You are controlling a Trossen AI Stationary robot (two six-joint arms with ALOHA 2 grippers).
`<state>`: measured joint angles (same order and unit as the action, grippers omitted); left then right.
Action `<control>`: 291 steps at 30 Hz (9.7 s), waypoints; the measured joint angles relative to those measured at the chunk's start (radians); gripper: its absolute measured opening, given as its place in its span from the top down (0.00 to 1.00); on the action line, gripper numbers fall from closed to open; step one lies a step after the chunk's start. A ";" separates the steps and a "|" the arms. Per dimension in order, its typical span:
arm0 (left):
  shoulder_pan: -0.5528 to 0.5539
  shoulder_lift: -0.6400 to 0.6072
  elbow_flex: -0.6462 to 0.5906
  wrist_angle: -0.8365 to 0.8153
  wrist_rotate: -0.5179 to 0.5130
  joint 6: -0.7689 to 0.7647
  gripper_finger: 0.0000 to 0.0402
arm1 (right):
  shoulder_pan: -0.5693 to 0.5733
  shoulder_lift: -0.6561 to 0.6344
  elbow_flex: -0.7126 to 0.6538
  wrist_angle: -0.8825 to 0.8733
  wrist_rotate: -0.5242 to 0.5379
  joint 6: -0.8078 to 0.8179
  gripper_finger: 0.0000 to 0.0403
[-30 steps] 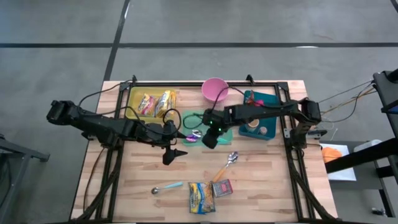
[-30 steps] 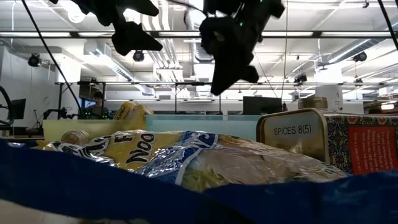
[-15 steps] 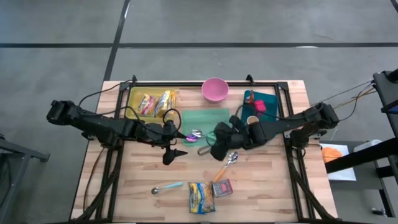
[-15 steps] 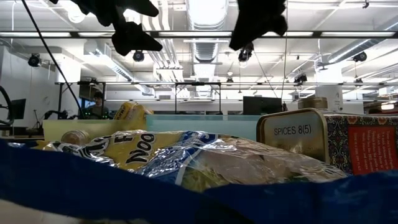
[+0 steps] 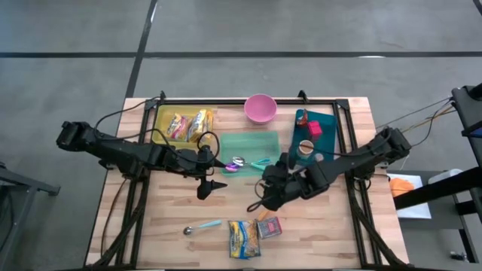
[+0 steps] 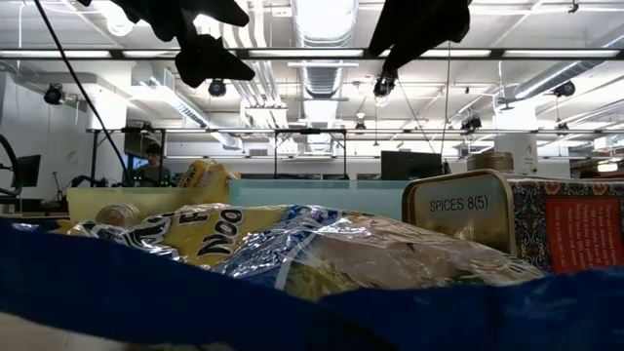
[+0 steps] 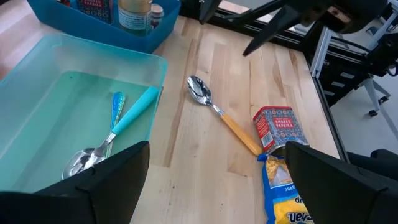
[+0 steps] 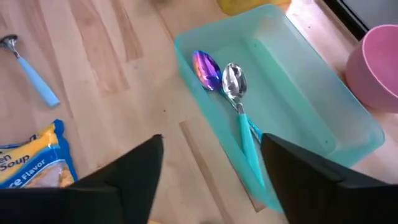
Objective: Pick & Place Food Item
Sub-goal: Put the light blue spoon into the green bin, then put the brown seasoning bottle into the blue bin
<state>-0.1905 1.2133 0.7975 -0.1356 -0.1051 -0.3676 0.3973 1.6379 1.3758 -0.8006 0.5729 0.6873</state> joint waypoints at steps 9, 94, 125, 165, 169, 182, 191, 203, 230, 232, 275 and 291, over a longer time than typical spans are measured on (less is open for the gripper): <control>0.000 0.001 0.000 0.000 0.000 -0.026 0.06 | 0.031 -0.002 0.000 -0.092 -0.029 0.157 0.17; -0.473 0.598 0.197 -0.416 0.026 -0.294 0.71 | 0.286 -0.001 -0.226 -0.085 0.279 0.585 0.13; -0.286 0.586 0.586 -0.726 -0.289 0.087 0.93 | 0.286 -0.001 -0.269 -0.015 0.234 0.593 0.13; 0.343 0.787 0.675 -0.546 0.282 0.577 0.93 | 0.234 -0.001 -0.267 0.034 0.237 0.299 0.13; 0.344 0.822 0.674 -0.550 0.319 0.579 0.93 | 0.234 -0.001 -0.268 0.040 0.234 0.298 0.13; 0.357 0.847 0.674 -0.589 0.395 0.597 0.93 | 0.234 -0.001 -0.269 0.049 0.230 0.269 0.13; 0.362 0.846 0.670 -0.610 0.395 0.550 0.88 | 0.234 -0.001 -0.269 0.052 0.230 0.269 0.13; 0.362 0.846 0.669 -0.625 0.394 0.498 0.68 | 0.234 -0.001 -0.269 0.052 0.229 0.269 0.13; 0.275 0.354 0.559 -0.965 0.071 0.301 0.30 | 0.235 -0.001 -0.271 0.059 0.192 0.254 0.13; 0.248 0.297 0.502 -1.009 0.023 0.317 0.30 | 0.235 -0.001 -0.271 0.070 0.178 0.255 0.13; 0.485 0.149 0.005 -0.862 0.089 -0.746 0.11 | 0.235 -0.001 -0.268 0.170 0.150 0.247 0.13; 0.485 0.150 -0.159 -0.645 0.064 -0.907 0.06 | 0.235 -0.001 -0.269 0.226 0.149 0.228 0.13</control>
<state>0.2943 1.3632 0.6390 -0.7807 -0.0406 -1.2750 0.6327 1.6367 1.1071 -0.5750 0.7216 0.9151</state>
